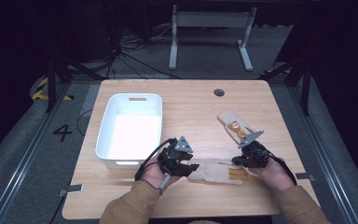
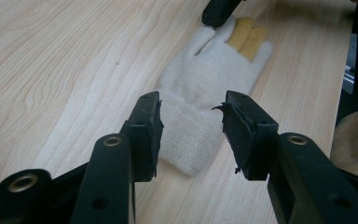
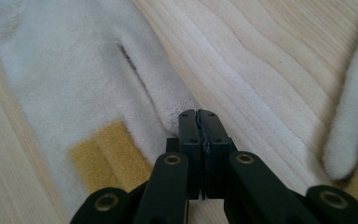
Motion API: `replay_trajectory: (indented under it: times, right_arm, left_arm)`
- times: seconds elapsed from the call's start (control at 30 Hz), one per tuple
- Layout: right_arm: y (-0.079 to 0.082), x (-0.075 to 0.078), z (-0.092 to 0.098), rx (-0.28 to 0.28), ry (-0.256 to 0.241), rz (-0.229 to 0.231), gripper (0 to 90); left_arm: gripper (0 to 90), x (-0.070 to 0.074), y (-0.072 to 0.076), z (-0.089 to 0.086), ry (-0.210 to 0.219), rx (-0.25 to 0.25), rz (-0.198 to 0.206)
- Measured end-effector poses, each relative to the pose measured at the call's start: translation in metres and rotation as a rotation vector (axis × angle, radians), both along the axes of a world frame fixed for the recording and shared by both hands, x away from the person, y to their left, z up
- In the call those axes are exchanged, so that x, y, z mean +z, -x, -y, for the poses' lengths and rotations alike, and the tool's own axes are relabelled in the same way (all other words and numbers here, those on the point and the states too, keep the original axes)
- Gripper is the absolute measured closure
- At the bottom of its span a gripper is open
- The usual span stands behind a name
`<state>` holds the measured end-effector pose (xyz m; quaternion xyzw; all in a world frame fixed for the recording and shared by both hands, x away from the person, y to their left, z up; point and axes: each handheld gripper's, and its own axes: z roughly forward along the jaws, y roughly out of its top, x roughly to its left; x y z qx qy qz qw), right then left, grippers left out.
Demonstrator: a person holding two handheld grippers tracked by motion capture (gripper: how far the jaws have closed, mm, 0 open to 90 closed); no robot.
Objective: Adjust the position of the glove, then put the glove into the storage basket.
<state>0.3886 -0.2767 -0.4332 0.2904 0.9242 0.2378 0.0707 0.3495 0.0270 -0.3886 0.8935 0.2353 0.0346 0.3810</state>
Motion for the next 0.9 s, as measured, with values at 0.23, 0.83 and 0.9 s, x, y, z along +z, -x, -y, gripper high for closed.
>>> replay_trajectory:
  times: [0.23, 0.83, 0.9]
  right_arm:
    - [0.001, 0.013, 0.007, -0.031, -0.063, 0.06, 79.0]
    - [-0.013, 0.041, 0.033, -0.248, -0.259, 0.194, 54.0]
    - [-0.017, 0.042, 0.035, -0.259, -0.263, 0.188, 54.0]
  left_arm:
    - [54.6, 0.002, -0.001, -0.004, 0.015, 0.016, 0.006]
    - [52.5, 0.003, -0.002, -0.009, 0.031, 0.058, 0.018]
    - [52.6, 0.003, -0.002, -0.01, 0.036, 0.063, 0.019]
